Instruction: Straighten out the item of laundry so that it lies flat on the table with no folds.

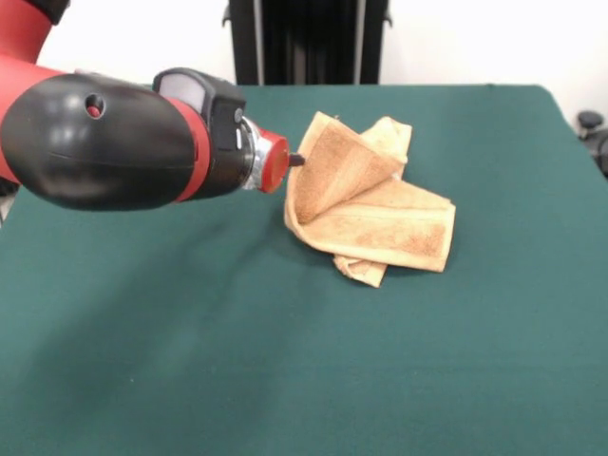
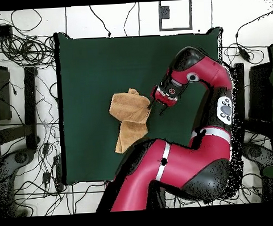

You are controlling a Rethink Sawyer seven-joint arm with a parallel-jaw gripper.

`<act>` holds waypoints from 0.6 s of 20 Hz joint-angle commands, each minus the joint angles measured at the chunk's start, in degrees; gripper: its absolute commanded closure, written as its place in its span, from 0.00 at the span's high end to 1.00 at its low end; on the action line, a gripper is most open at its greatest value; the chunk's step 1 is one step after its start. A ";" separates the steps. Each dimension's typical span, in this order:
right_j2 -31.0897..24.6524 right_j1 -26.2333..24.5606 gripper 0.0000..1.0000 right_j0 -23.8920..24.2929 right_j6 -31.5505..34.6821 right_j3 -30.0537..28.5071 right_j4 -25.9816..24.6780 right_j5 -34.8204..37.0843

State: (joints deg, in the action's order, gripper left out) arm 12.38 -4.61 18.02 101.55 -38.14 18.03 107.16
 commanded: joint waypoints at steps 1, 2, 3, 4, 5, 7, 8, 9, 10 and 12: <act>-7.73 -5.25 1.00 -1.35 3.85 -1.99 -0.09 -8.91; -7.88 -5.40 1.00 -1.47 4.04 -2.02 0.01 -9.60; -8.04 -5.28 1.00 -1.66 4.39 -2.48 0.28 -10.24; -8.08 -5.20 1.00 -1.77 4.53 -2.71 0.36 -10.66; -8.15 -5.03 1.00 -1.94 4.85 -3.12 0.48 -11.11; -8.33 -4.59 1.00 -2.10 5.29 -3.83 0.50 -11.59; -8.51 -4.54 1.00 -2.10 5.46 -3.95 0.43 -11.73; -8.81 -4.87 1.00 -2.08 5.56 -3.79 0.40 -12.08; -9.02 -4.98 1.00 -2.07 5.67 -3.81 0.39 -12.24; -9.38 -5.29 1.00 -2.10 5.92 -3.86 0.59 -12.70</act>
State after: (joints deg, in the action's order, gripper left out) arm 10.11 -5.92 17.89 101.55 -38.14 17.99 101.10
